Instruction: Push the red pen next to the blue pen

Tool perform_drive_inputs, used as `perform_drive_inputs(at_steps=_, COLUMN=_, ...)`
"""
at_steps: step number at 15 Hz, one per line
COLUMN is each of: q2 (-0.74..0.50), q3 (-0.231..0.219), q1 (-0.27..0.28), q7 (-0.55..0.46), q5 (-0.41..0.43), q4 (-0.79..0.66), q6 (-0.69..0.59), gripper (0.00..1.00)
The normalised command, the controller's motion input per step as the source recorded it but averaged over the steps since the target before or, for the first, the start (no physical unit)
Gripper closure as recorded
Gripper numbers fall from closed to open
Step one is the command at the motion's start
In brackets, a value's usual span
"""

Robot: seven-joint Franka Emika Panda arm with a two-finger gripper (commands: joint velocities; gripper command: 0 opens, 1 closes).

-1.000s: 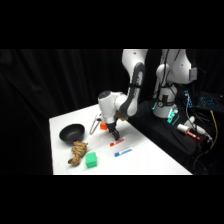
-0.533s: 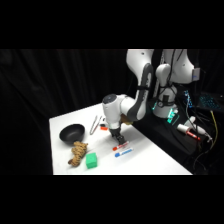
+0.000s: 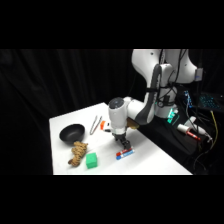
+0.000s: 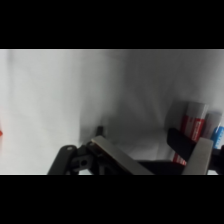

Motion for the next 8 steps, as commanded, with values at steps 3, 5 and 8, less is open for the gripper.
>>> perform_drive_inputs(at_steps=3, q2=-0.21, q3=-0.027, q1=0.073, q7=0.16, q5=-0.082, q4=-0.08, q6=-0.28, gripper=0.00)
perform_drive_inputs(at_steps=5, q2=-0.35, q3=-0.050, q1=0.087, q7=0.19, q5=-0.124, q4=-0.10, q6=-0.43, gripper=0.00)
perform_drive_inputs(at_steps=8, q2=-0.45, q3=-0.012, q1=0.050, q7=0.18, q5=-0.130, q4=-0.11, q6=-0.49, gripper=0.00)
